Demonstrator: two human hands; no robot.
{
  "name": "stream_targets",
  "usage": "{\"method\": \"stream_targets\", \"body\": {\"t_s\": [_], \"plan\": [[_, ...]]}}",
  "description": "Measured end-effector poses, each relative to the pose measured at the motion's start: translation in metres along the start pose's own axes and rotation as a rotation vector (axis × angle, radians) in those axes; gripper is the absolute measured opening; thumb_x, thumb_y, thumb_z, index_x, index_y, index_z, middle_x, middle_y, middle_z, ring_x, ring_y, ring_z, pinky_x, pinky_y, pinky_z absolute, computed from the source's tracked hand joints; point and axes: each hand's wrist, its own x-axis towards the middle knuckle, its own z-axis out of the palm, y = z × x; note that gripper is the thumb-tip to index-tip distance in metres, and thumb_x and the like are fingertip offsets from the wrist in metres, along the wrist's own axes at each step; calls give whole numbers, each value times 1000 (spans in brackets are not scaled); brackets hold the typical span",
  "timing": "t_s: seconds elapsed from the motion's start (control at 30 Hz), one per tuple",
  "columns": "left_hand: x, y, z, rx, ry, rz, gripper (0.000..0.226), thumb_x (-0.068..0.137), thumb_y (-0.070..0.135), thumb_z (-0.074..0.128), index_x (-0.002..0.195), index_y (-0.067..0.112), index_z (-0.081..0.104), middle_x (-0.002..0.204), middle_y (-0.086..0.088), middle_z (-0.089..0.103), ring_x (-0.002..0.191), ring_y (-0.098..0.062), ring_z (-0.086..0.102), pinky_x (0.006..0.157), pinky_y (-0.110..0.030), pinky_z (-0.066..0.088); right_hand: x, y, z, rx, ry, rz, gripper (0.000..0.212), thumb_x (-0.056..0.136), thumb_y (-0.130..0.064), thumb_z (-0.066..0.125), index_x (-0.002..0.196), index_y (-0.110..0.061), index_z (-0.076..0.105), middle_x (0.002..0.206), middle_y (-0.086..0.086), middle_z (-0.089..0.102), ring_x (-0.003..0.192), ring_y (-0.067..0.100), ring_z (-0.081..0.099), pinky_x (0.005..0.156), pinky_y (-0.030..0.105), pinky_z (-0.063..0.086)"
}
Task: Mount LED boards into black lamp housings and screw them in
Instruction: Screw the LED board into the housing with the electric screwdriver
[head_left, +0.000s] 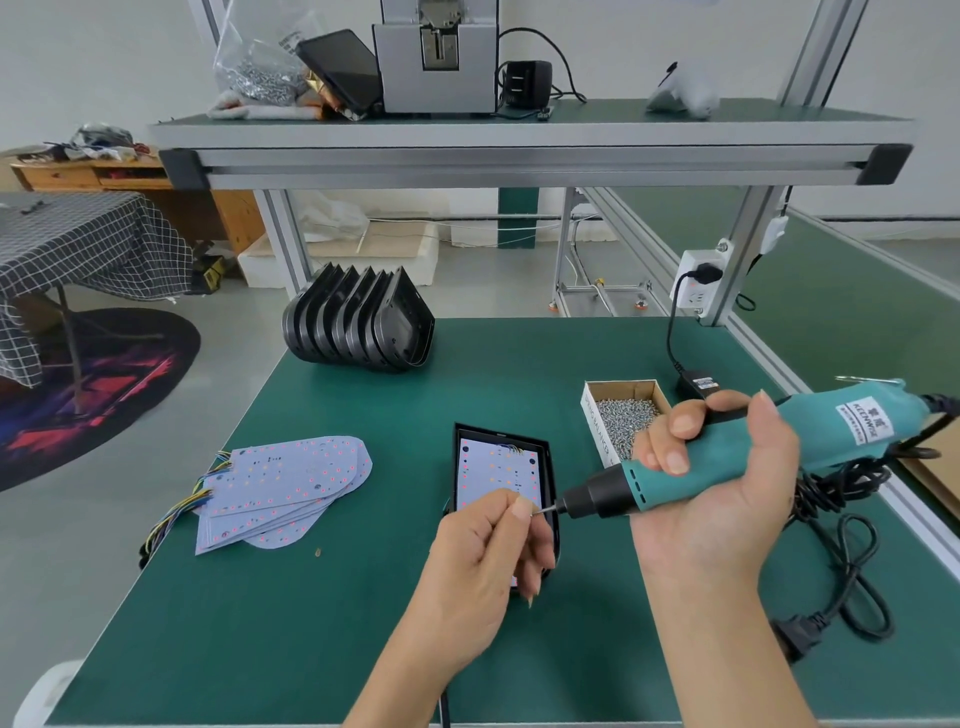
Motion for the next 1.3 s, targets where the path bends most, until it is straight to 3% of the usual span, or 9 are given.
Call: {"method": "stream_targets", "body": {"t_s": [0.2, 0.3, 0.43, 0.6, 0.67, 0.83, 0.97, 1.13, 1.3], "plan": [[4, 1, 1, 13, 53, -15, 40, 104, 47, 39, 99, 30, 75, 85, -5, 77, 56, -17, 58, 56, -26, 50, 7, 7, -7, 1, 47, -17, 25, 99, -34, 51, 79, -21, 57, 67, -1, 52, 50, 15, 39, 54, 27, 36], [7, -3, -9, 42, 292, -43, 56, 96, 68, 37, 106, 27, 74, 75, -5, 75, 53, -18, 56, 51, -25, 46, 21, 13, -12, -11, 92, -52, 23, 100, -32, 51, 81, -20, 56, 67, 0, 51, 51, 16, 40, 55, 27, 37], [17, -5, -34, 366, 616, -20, 38, 87, 68, 45, 95, 37, 66, 73, 8, 67, 61, -6, 57, 62, -24, 46, 44, 26, -18, -61, 189, -67, 21, 98, -29, 56, 81, -18, 54, 67, 2, 52, 52, 18, 40, 55, 27, 37], [46, -10, -43, 689, 430, -339, 63, 90, 57, 64, 137, 16, 51, 109, 1, 64, 108, -22, 58, 95, -37, 45, 64, 54, -27, -110, 286, -37, 22, 95, -25, 65, 90, -12, 49, 66, 6, 55, 49, 20, 43, 51, 27, 40], [55, -11, -39, 711, 318, -443, 67, 90, 57, 63, 139, 14, 46, 111, -4, 67, 113, -26, 59, 94, -36, 46, 69, 64, -30, -140, 275, -46, 27, 89, -27, 69, 92, -11, 48, 64, 7, 55, 48, 21, 43, 51, 28, 40], [67, -16, -32, 736, 250, -488, 44, 89, 48, 68, 107, 13, 47, 97, -2, 62, 90, -23, 63, 82, -39, 55, 74, 80, -37, -225, 219, -90, 17, 84, -30, 70, 83, -20, 57, 65, 11, 56, 45, 24, 43, 60, 33, 46], [68, -22, -30, 691, 259, -479, 43, 91, 40, 70, 106, 14, 40, 95, -2, 60, 88, -22, 64, 76, -38, 55, 76, 83, -39, -245, 206, -88, 14, 85, -30, 70, 74, -28, 62, 66, 12, 56, 44, 24, 43, 55, 31, 43], [69, -27, -31, 695, 263, -468, 46, 92, 40, 71, 106, 19, 34, 91, 5, 54, 75, -7, 53, 59, -28, 44, 78, 84, -42, -271, 200, -79, 16, 86, -31, 69, 71, -33, 63, 67, 11, 57, 46, 25, 42, 56, 33, 40], [70, -31, -31, 692, 274, -465, 49, 91, 43, 73, 108, 19, 33, 89, 7, 50, 70, -3, 48, 51, -20, 35, 77, 86, -45, -280, 192, -58, 22, 85, -30, 70, 86, -17, 53, 69, 11, 57, 46, 24, 43, 52, 31, 38]]}}
